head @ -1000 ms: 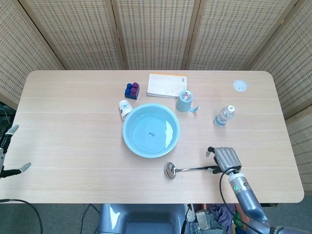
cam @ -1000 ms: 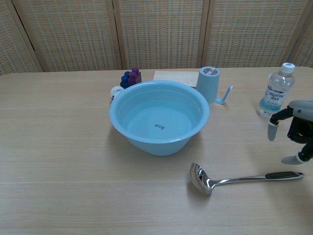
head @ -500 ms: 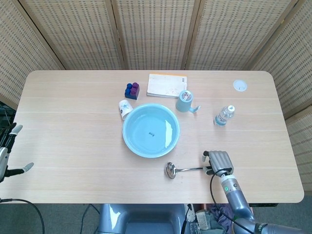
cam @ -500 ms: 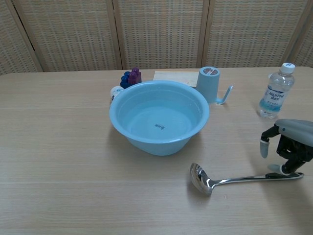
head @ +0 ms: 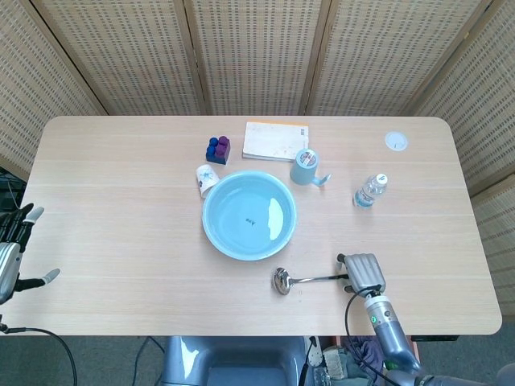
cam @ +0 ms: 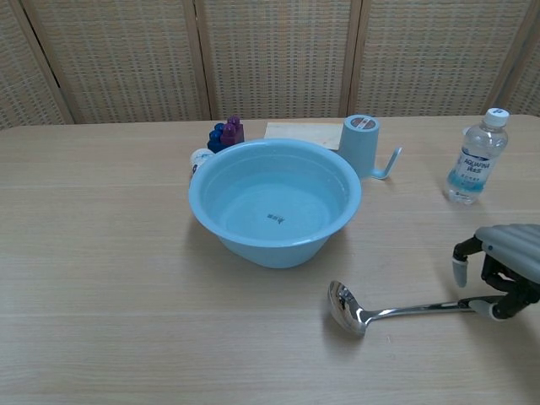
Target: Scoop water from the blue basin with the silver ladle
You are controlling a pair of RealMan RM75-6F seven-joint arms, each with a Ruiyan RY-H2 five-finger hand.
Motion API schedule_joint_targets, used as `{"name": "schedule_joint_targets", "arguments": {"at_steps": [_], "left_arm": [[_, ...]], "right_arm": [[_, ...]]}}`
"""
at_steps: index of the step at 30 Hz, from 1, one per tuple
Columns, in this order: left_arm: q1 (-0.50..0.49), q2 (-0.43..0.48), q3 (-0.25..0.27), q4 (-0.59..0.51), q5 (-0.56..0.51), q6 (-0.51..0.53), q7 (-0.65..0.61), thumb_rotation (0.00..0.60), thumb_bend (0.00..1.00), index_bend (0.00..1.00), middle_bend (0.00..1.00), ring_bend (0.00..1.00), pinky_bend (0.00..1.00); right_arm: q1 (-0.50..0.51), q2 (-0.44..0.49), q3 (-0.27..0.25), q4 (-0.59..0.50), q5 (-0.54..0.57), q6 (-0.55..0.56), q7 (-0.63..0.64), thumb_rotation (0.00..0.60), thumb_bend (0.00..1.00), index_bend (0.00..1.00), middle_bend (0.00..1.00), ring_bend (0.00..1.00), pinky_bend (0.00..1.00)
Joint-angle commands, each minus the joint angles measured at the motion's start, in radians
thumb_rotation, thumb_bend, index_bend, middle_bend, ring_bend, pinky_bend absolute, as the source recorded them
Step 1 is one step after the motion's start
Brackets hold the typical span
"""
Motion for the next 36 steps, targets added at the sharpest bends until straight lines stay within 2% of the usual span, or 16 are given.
{"name": "schedule_joint_targets", "arguments": {"at_steps": [1, 10, 20, 36], "left_arm": [[-0.001, -0.001, -0.001, 0.0, -0.001, 0.0, 0.002, 0.6, 0.0, 0.0, 0.0, 0.0, 0.0], [-0.002, -0.007, -0.003, 0.002, 0.001, 0.003, 0.006, 0.6, 0.0, 0.0, 0.0, 0.0, 0.0], [0.0, -0.003, -0.001, 0.006, 0.009, 0.005, -0.006, 0.6, 0.0, 0.0, 0.0, 0.0, 0.0], [-0.002, -0.003, -0.001, 0.007, 0.011, 0.003, -0.008, 0.6, 0.0, 0.0, 0.0, 0.0, 0.0]], "right_arm": [[-0.005, -0.001, -0.003, 0.004, -0.006, -0.004, 0.004, 0.6, 0.33, 0.49, 0.95, 1.0, 1.0], [-0.008, -0.014, 0.002, 0.02, -0.008, -0.02, -0.012, 0.6, 0.33, 0.49, 0.95, 1.0, 1.0], [0.009, -0.03, 0.025, 0.045, 0.03, -0.046, -0.088, 0.6, 0.34, 0.49, 0.95, 1.0, 1.0], [0.019, -0.024, 0.02, 0.042, 0.074, -0.077, -0.159, 0.6, 0.34, 0.49, 0.95, 1.0, 1.0]]}}
